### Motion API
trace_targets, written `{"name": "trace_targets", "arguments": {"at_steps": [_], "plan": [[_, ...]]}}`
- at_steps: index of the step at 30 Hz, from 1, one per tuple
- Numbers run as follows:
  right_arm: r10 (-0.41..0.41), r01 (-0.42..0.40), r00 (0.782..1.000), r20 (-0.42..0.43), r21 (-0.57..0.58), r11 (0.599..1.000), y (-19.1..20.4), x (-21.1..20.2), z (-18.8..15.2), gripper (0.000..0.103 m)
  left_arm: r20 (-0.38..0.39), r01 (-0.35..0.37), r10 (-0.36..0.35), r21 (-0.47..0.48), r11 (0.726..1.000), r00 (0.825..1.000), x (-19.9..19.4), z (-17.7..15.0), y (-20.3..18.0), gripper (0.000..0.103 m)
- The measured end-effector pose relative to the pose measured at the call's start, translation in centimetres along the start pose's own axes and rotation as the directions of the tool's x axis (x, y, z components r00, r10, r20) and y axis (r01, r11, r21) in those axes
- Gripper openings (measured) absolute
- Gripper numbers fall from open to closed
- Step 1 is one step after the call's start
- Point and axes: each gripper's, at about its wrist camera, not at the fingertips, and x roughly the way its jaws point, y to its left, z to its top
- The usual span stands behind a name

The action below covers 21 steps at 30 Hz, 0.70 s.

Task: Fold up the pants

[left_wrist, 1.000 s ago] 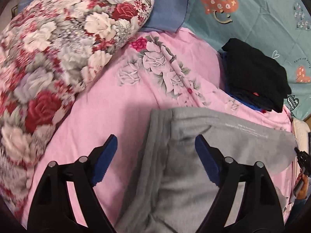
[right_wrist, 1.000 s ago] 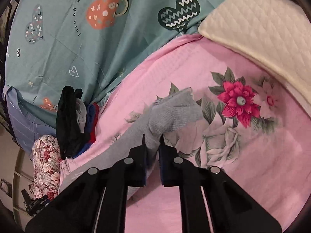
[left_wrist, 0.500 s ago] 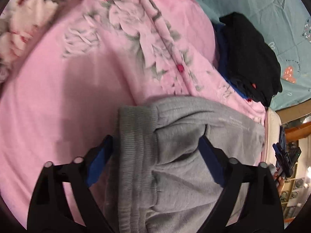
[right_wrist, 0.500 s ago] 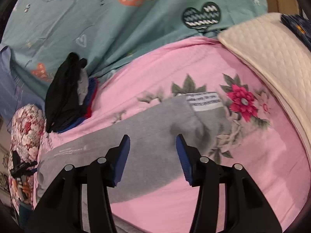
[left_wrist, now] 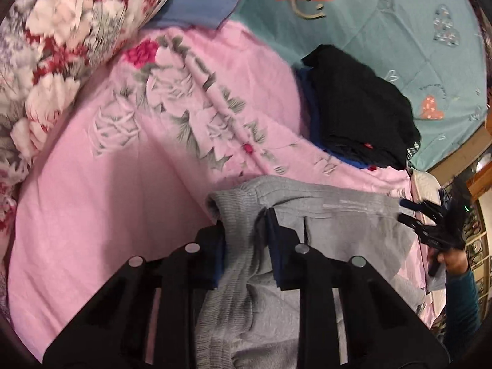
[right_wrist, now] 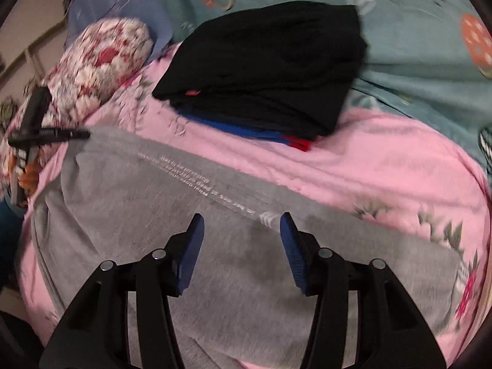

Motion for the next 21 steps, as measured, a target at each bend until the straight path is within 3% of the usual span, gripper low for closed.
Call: {"name": "trace_targets", "arguments": {"at_steps": [2, 6, 9, 11, 13, 14, 16, 17, 19, 21], "plan": [[-0.023, 0.022, 0.999, -0.026, -0.057, 0.998, 0.6, 2.2, 1.4, 0.052, 0.001, -0.013, 0.013, 0.027, 1.0, 1.0, 0.0, -0.2, -0.3, 0.024], [0.025, -0.039, 0.995, -0.096, -0.146, 0.989, 0.7, 6.0, 3.8, 0.052, -0.024, -0.038, 0.038, 0.036, 0.999, 0.999, 1.1, -0.6, 0.3, 0.031], [0.039, -0.071, 0.986, -0.162, -0.199, 0.977, 0.6, 8.6, 4.7, 0.052, -0.056, 0.016, -0.013, 0.053, 0.998, 0.998, 2.2, -0.8, 0.4, 0.09], [0.091, -0.122, 0.982, -0.168, -0.186, 0.975, 0.0, 8.8, 5.3, 0.051, -0.067, 0.013, -0.008, 0.067, 0.998, 0.998, 3.0, -1.0, -0.2, 0.09], [0.096, -0.134, 0.978, -0.187, -0.207, 0.969, 0.3, 8.5, 5.7, 0.031, -0.071, -0.021, 0.028, 0.098, 0.995, 0.997, 3.8, -0.9, -1.0, 0.085], [0.064, -0.108, 0.98, -0.189, -0.236, 0.966, 0.7, 8.3, 5.8, 0.028, -0.066, -0.047, 0.054, 0.101, 0.994, 0.996, 4.0, -0.8, -1.3, 0.077], [0.014, -0.068, 0.982, -0.191, -0.28, 0.958, 1.5, 7.5, 5.6, 0.011, -0.042, -0.081, 0.085, 0.095, 0.992, 0.995, 3.4, -0.4, -1.4, 0.04], [0.007, -0.062, 0.983, -0.185, -0.294, 0.954, 1.9, 6.8, 5.7, 0.009, -0.025, -0.076, 0.078, 0.076, 0.994, 0.997, 2.7, -0.1, -1.1, 0.029], [-0.023, -0.023, 0.99, -0.142, -0.315, 0.949, 1.9, 5.1, 6.7, 0.008, 0.008, -0.029, 0.029, 0.043, 0.999, 1.0, 1.3, 0.4, -0.6, 0.027], [-0.047, 0.026, 0.997, -0.067, -0.283, 0.959, 1.0, 3.2, 8.4, 0.007, 0.061, -0.042, 0.038, 0.061, 0.997, 0.997, 0.4, 0.7, -1.0, 0.027]]}}
